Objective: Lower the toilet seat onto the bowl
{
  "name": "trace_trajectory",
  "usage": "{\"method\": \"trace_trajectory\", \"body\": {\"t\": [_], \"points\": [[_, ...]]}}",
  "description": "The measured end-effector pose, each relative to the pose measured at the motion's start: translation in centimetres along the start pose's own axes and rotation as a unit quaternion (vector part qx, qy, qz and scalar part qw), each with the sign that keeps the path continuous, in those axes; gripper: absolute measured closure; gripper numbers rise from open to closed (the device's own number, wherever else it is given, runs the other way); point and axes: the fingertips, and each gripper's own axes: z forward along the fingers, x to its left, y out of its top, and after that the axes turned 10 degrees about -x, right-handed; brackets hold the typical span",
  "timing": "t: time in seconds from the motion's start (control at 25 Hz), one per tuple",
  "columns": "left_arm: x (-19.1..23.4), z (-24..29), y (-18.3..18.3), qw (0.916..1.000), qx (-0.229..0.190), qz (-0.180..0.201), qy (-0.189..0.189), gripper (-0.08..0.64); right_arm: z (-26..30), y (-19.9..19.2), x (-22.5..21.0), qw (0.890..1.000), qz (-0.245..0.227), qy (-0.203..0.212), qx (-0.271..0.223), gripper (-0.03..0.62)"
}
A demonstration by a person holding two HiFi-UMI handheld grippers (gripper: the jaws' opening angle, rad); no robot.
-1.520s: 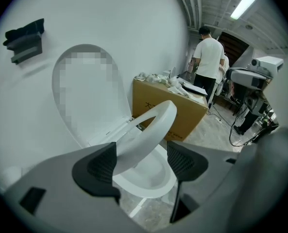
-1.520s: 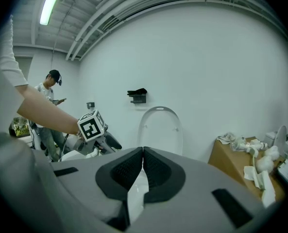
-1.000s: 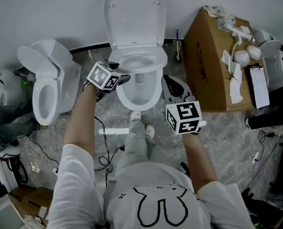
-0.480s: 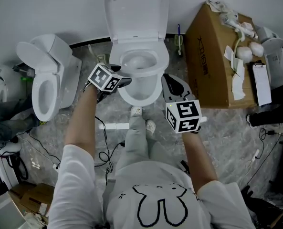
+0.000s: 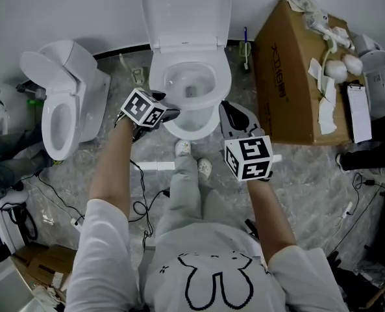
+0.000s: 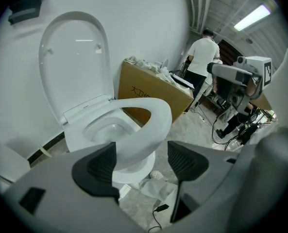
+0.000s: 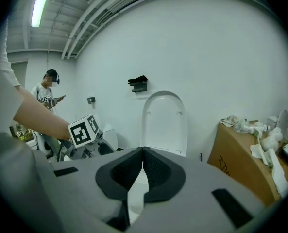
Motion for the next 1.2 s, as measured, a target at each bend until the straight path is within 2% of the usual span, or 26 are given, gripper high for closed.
{"method": "trace_trajectory", "body": {"t": [0.32, 1.2], "points": [[-0.3, 1.3, -2.3, 0.9995, -0.006, -0.029, 0.014, 0.233, 0.7, -1.8, -0.1, 1.000, 0.008, -0.003, 0.012, 0.563], [-1.0, 4.9, -8.1, 0.9972, 0.008, -0.073, -0.010, 0.236, 2.3, -7.7, -0.5, 0.998, 0.033, -0.034, 0.051, 0.563]]}}
